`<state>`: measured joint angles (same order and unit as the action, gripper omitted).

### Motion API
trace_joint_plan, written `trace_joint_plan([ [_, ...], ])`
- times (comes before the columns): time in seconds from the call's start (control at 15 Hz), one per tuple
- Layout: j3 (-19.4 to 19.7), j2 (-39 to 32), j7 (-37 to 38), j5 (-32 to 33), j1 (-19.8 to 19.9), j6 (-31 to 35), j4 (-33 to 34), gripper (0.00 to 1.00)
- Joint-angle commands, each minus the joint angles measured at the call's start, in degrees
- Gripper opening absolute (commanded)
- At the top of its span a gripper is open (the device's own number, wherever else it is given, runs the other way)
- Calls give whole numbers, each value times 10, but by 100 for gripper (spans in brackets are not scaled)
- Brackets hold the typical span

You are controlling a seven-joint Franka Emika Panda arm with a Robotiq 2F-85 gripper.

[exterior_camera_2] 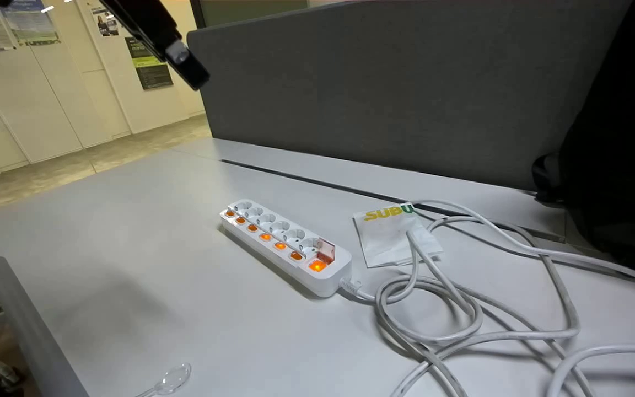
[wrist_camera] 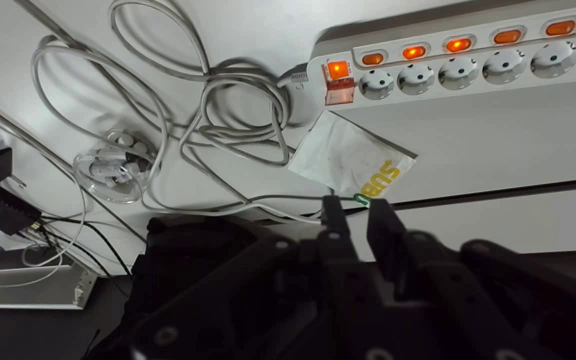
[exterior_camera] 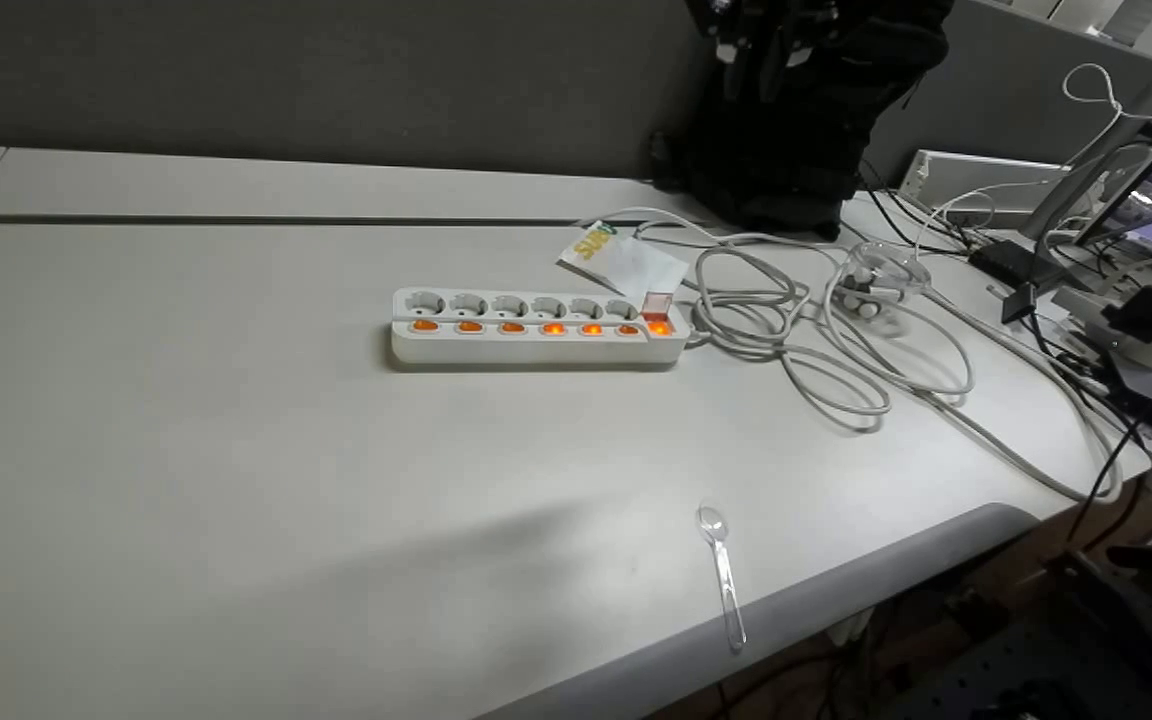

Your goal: Turn on the third switch from the left of the white adaptor.

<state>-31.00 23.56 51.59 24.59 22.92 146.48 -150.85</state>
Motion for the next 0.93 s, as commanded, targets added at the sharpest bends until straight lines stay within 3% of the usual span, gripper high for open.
trace_joint_plan([
  [0.0,29,-93,61,49,-22,-10,52,0],
  [0.27,101,-162,28,16,-100,11,84,0],
  [0.33,115,-128,37,38,-111,3,56,1],
  [0.4,129,-143,34,34,-126,7,63,1],
  [0.87,161,-187,24,28,-154,19,93,0],
])
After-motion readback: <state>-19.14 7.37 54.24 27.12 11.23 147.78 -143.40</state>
